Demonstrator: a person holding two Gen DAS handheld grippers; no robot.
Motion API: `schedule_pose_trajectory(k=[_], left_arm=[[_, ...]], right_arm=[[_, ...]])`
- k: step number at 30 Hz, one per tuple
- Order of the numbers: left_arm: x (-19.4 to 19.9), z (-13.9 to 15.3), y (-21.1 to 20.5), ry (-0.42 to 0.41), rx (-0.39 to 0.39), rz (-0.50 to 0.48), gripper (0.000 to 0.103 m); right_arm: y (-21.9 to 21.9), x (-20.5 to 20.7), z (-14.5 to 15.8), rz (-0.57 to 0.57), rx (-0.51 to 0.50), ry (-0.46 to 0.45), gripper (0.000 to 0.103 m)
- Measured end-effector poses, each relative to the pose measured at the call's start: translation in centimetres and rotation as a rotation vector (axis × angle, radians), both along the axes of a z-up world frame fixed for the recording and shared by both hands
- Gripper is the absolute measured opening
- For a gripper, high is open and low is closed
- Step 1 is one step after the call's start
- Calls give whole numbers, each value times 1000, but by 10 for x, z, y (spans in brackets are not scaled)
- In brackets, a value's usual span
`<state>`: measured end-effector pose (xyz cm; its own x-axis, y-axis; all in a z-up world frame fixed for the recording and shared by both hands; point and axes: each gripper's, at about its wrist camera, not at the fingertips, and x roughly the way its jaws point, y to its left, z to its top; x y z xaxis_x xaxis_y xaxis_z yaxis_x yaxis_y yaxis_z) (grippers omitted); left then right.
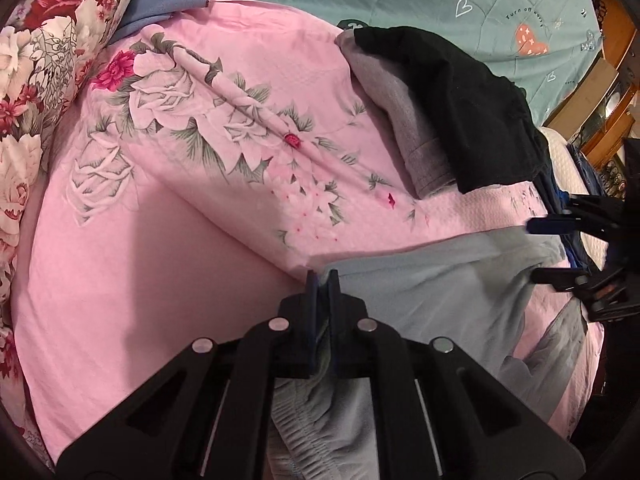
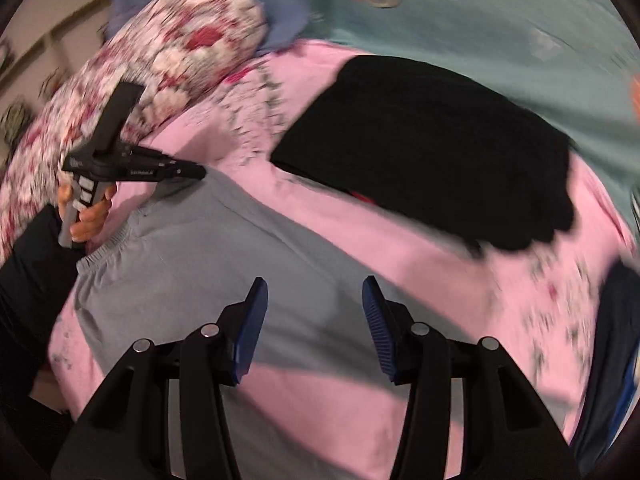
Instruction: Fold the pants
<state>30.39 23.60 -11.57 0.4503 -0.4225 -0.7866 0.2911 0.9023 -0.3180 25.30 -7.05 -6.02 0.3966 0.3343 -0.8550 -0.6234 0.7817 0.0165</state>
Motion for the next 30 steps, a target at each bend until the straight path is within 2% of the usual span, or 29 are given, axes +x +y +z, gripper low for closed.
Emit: schedule_pose_trajectory(k=[2, 6, 10, 11, 12, 14, 15, 18, 22, 24, 26, 30], left_arm=[[-1, -1, -2, -2, 1, -6, 5], [-1, -3, -3, 7, 3, -12, 5], [0, -4, -4, 8, 7, -15, 5], [0, -3, -3, 8, 5, -14, 5], [0, -3, -4, 4, 7, -9, 5], [2, -2, -3, -2, 10, 6, 5], [3, -2, -3, -3, 10, 14, 5], [7, -6, -4, 7, 21, 23, 5], [8, -8, -6, 14, 36, 25, 5], [-2, 4, -4, -1, 21, 29, 5], [-19, 25, -4, -47, 13, 15, 5], [-74, 68, -6, -151, 2, -10, 5]], right_arm=[[28, 13, -17, 74, -67, 12, 50], [66, 23, -40, 181, -201, -30, 50], [81, 34, -61, 197, -264, -8, 50], [82, 39, -66, 192, -261, 11, 47], [82, 42, -69, 190, -258, 29, 27], [80, 45, -68, 191, -240, 28, 5], [79, 47, -65, 182, -238, 18, 3], [74, 59, -54, 131, -229, -23, 2], [71, 77, -61, 85, -217, 18, 2], [72, 76, -64, 87, -216, 27, 2], [69, 71, -56, 86, -189, 42, 2], [58, 37, -8, 108, -129, 17, 2]])
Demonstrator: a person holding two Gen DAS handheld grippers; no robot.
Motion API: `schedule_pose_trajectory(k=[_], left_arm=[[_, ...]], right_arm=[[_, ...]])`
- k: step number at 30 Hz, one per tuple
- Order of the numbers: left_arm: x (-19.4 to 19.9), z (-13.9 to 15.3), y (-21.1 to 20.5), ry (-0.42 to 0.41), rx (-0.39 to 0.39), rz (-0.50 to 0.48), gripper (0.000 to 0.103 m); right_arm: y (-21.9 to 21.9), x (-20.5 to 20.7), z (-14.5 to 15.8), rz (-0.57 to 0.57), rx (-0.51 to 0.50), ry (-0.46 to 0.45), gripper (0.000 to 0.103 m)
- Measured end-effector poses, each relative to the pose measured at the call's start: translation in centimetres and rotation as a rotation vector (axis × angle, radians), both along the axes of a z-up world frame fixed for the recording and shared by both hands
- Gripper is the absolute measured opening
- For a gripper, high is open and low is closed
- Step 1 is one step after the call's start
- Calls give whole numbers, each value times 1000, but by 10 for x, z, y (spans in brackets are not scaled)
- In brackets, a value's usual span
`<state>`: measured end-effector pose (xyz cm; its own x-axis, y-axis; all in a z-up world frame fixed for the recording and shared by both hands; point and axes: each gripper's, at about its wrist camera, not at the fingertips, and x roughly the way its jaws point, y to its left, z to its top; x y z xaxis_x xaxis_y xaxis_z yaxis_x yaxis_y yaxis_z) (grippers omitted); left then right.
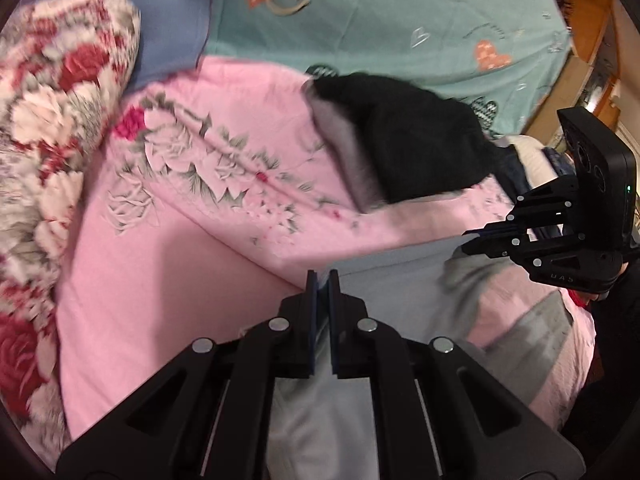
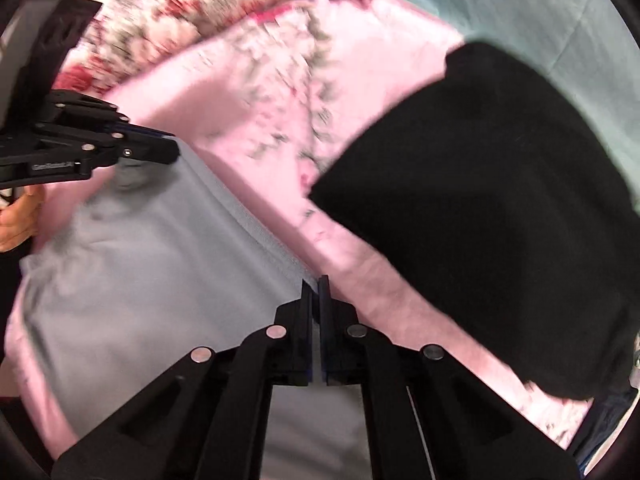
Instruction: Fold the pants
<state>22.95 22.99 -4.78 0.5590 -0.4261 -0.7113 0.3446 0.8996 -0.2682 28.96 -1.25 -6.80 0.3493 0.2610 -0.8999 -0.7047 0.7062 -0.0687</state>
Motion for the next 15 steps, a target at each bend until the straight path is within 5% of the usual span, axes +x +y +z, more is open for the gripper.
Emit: schedule_pose_trajectory(k=[6, 11, 12, 13, 15], left_arm=[[-101, 3, 0, -31, -2, -17, 5], [-143, -42, -4, 76, 44, -32, 11], [-150, -49, -3, 86, 56, -23, 24], [-155, -52, -1, 92, 47, -21, 54], [-167, -50, 11, 78, -21, 8, 90]], right_arm=[[-11, -103, 49, 75, 69, -1, 2], [1, -198, 25, 139, 42, 54, 2], [4, -206, 12, 132, 32, 73, 2], [8, -215, 0, 125, 22, 86, 2], [12, -227, -27, 106, 9, 127, 2]])
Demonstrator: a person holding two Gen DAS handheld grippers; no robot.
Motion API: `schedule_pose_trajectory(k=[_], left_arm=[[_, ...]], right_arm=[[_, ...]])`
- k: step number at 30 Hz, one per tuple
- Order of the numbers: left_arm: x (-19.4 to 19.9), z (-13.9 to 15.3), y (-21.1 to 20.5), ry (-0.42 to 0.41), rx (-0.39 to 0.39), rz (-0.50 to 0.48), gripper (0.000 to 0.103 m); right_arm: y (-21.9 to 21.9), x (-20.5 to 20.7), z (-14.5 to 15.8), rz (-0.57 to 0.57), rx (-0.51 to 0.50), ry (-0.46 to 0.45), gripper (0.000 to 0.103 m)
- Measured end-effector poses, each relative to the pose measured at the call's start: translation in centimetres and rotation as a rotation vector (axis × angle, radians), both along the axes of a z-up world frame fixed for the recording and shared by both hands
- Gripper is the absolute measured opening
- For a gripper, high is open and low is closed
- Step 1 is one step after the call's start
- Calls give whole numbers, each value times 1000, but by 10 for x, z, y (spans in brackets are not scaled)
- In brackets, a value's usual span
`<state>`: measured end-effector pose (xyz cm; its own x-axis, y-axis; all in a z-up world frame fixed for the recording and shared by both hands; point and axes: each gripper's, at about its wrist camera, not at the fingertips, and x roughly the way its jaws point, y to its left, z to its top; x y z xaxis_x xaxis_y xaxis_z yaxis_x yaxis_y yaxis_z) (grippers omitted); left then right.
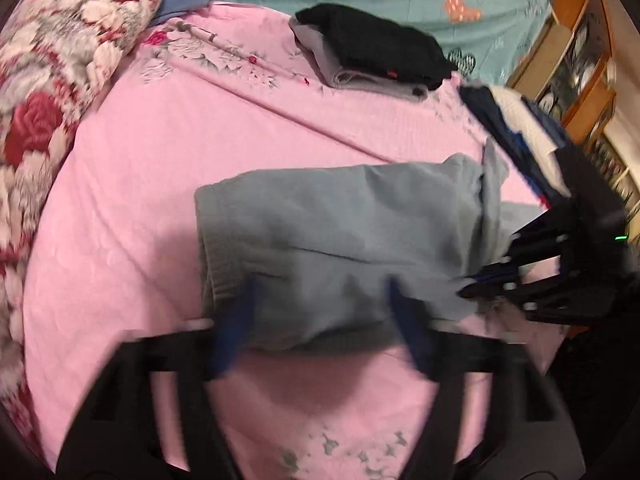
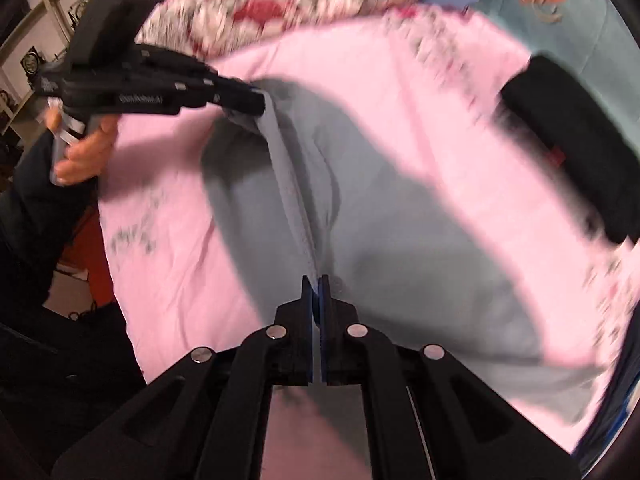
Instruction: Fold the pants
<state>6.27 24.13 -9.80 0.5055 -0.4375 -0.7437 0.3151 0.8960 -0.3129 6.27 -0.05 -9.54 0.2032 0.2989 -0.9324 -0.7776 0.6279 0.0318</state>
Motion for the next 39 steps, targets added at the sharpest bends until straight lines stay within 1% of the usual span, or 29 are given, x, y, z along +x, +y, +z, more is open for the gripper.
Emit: schedule_pose_trajectory(k=[2, 5, 6, 8, 9, 10, 11, 13, 14, 15, 16, 17, 18, 19, 21, 23, 24, 25, 26, 27, 29, 31, 32, 33, 34, 35, 36, 37, 39], left_arm=[[-12, 9, 15, -32, -64, 30, 90], [-20, 25, 38, -45, -149, 141, 90], [-19, 28, 46, -28, -184, 204, 90], [-15, 29, 53, 35, -231, 315, 90], [-14, 28, 53, 77, -257, 373, 88], [-15, 29, 50, 94, -285, 402, 87], [-17, 31, 44, 94, -309, 409, 87], [-22, 37, 27, 81, -356, 386, 79], [-22, 39, 15, 83, -375, 370, 77], [-22, 39, 7, 84, -375, 357, 71], [-18, 38, -4, 86, -364, 341, 62], [-14, 35, -14, 93, -346, 327, 57], [-7, 28, -24, 119, -323, 307, 44], [0, 18, -32, 156, -306, 293, 25], [13, -7, -42, 247, -259, 298, 10], [20, -30, -43, 313, -221, 333, 7], [21, -41, -43, 345, -205, 348, 4], [20, -46, -40, 353, -220, 359, 1], [18, -49, -36, 354, -249, 360, 1], [17, -50, -30, 356, -269, 357, 2], [15, -54, -28, 356, -289, 350, 3], [14, -55, -27, 345, -297, 338, 3], [14, -56, -28, 339, -292, 334, 3], [14, -56, -30, 329, -284, 330, 3], [14, -55, -31, 320, -277, 329, 3], [14, -55, -31, 311, -272, 327, 3], [14, -54, -32, 302, -267, 325, 3], [15, -53, -33, 296, -265, 322, 3], [15, -53, -32, 290, -268, 317, 3]], right_arm=[[3, -4, -15, -39, 6, 34, 2], [-4, -1, -17, -86, 56, 54, 2], [-5, -1, -15, -99, 66, 49, 2], [-5, -2, -13, -101, 81, 52, 2], [-5, -3, -13, -99, 84, 50, 2], [-4, -3, -15, -97, 88, 49, 2], [-3, -6, -13, -94, 95, 47, 2], [-3, -2, -15, -93, 108, 43, 2], [-3, -3, -11, -93, 118, 39, 2], [-4, -5, -9, -87, 124, 33, 2], [-5, -8, -7, -75, 126, 25, 2], [-2, -9, -6, -60, 125, 20, 2], [0, -11, -9, -43, 119, 23, 2], [-2, -13, -10, -31, 110, 28, 2], [-1, -15, -17, -19, 88, 45, 3], [-1, -16, -22, -23, 87, 50, 3], [-2, -16, -21, -24, 96, 47, 5], [-3, -17, -20, -24, 110, 55, 8], [-4, -16, -20, -31, 126, 66, 22], [-8, -16, -18, -48, 147, 95, 40], [-20, -15, -8, -75, 181, 129, 40], [-48, -6, 16, -143, 223, 115, 40], [-67, 4, 27, -207, 227, 100, 40], [-99, 22, 40, -325, 219, 84, 41], [-123, 38, 47, -418, 209, 77, 42], [-152, 56, 53, -530, 191, 68, 46], [-186, 79, 55, -661, 146, 60, 49], [-212, 99, 53, -756, 102, 70, 49], [-265, 139, 38, -941, 44, 141, 49]])
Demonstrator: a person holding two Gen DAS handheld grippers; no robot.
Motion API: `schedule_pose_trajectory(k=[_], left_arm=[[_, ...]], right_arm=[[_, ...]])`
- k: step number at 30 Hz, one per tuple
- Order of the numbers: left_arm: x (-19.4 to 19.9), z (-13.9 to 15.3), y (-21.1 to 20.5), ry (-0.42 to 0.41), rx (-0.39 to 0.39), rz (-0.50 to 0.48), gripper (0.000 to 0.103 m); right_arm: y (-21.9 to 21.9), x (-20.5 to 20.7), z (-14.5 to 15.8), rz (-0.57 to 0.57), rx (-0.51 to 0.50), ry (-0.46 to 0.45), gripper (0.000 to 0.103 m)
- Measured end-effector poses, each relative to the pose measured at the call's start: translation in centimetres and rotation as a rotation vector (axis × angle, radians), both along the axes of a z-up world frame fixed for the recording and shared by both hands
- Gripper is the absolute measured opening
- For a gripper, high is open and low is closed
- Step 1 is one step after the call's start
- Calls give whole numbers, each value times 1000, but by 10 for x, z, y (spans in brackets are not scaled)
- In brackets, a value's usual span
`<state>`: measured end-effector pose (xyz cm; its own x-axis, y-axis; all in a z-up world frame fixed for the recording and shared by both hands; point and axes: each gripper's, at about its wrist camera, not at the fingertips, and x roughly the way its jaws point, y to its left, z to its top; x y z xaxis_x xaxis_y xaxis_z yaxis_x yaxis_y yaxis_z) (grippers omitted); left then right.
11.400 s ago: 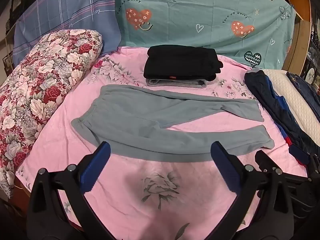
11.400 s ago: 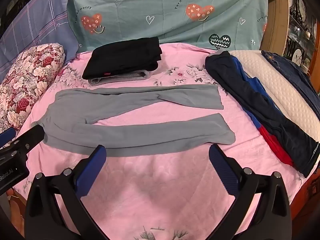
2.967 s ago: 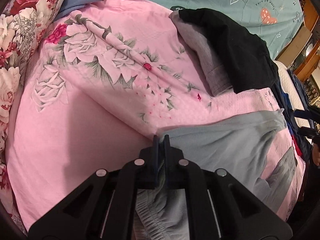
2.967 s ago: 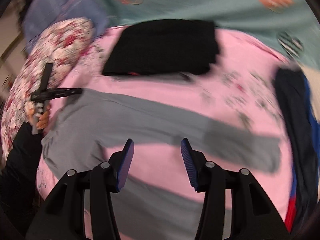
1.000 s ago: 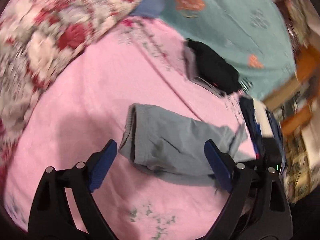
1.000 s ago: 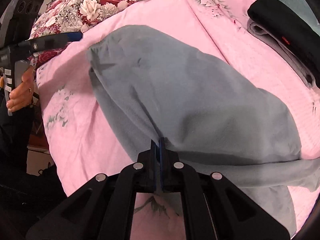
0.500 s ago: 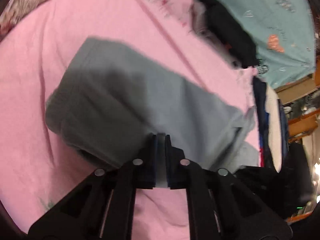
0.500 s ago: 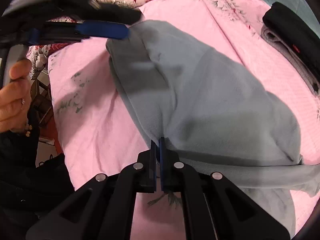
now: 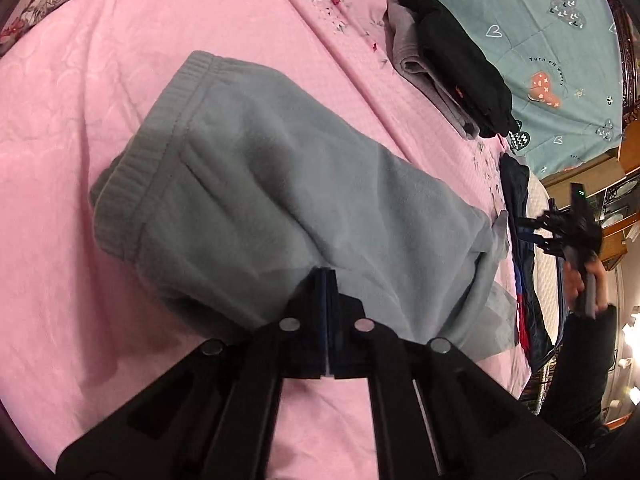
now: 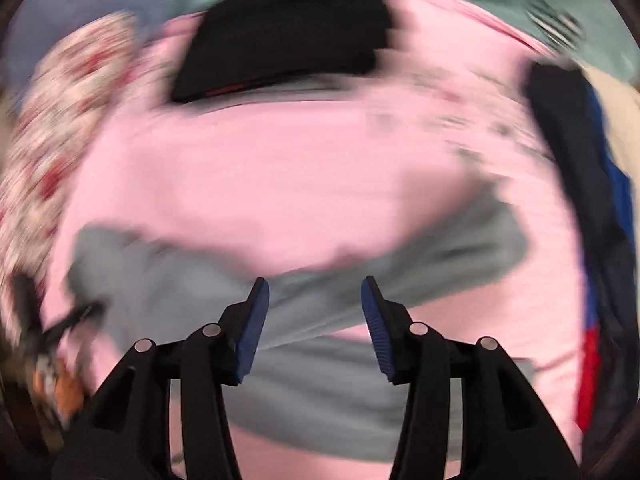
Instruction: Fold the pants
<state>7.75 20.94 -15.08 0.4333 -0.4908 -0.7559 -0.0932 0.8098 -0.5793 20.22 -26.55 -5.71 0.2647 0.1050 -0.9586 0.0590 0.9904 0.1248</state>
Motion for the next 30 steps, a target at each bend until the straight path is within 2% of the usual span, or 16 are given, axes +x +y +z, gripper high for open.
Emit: schedule_pose_trajectory(k=[3, 7, 8, 9, 10, 11, 14, 16, 19, 21, 25, 30], left_arm=[[1, -1, 2, -2, -11, -10, 3], [2, -1, 3, 0, -11, -22, 3], [2, -1, 3, 1, -11, -23, 3], [3, -1, 3, 2, -10, -25, 3], [3, -1, 3, 4, -8, -28, 3], [4, 0, 2, 5, -5, -31, 3], [8, 2, -1, 16, 20, -53, 3], [11, 5, -3, 23, 47, -83, 3], [17, 6, -4, 46, 63, -133, 3], [22, 7, -4, 66, 68, -169, 3], [30, 9, -7, 93, 106, -231, 3], [37, 9, -3, 134, 113, -254, 3]], right_arm=[[-52, 40, -27, -202, 0, 88, 48], [-67, 64, -50, -281, 21, 131, 47], [-69, 67, -54, -296, 13, 136, 42], [-71, 68, -59, -308, 10, 138, 17], [-75, 65, -61, -316, 24, 131, 0], [-76, 61, -58, -319, 35, 115, 1], [-87, 30, -25, -307, 38, 9, 1], [-102, -8, 1, -316, 78, -48, 1], [-121, -64, 23, -343, 101, -93, 1], [-136, -101, 27, -382, 132, -104, 1], [-150, -167, 4, -451, 211, -96, 1], [-151, -214, -65, -490, 301, -6, 1]])
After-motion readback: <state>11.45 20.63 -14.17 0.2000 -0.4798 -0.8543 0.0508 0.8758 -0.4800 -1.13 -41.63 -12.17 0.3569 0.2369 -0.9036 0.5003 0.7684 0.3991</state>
